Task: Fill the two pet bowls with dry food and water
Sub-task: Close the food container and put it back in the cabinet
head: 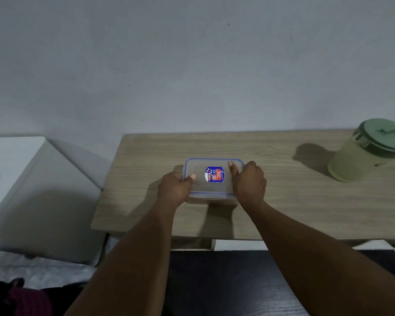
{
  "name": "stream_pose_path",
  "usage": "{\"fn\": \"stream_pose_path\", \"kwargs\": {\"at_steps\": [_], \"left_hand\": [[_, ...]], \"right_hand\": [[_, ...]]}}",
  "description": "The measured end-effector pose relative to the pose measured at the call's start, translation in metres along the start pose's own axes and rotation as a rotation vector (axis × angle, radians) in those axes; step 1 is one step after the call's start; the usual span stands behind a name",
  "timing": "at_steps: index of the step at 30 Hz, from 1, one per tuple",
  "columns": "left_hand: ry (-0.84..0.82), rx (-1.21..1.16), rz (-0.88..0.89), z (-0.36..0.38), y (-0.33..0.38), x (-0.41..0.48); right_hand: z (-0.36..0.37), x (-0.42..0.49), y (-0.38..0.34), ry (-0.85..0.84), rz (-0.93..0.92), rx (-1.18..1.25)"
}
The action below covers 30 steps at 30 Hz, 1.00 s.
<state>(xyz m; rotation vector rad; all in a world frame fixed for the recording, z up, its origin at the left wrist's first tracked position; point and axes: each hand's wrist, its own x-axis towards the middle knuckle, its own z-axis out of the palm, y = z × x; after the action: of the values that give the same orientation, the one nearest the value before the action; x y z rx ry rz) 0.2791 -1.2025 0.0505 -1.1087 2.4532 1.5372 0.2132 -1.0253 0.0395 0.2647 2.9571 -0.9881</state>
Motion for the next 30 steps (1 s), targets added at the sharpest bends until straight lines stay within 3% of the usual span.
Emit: {"fn": "stream_pose_path", "kwargs": {"at_steps": [8, 17, 30], "left_hand": [[-0.041, -0.105, -0.044, 0.001, -0.004, 0.002], [0.057, -0.198, 0.207, 0.026, -0.036, -0.043], [0.099, -0.061, 0.237, 0.024, -0.029, -0.04]], "right_hand": [[-0.001, 0.019, 0.008, -0.1, -0.016, 0.154], [-0.008, -0.032, 0.047, -0.156, -0.14, 0.432], [-0.021, -0.028, 0.045, -0.099, -0.158, 0.31]]}}
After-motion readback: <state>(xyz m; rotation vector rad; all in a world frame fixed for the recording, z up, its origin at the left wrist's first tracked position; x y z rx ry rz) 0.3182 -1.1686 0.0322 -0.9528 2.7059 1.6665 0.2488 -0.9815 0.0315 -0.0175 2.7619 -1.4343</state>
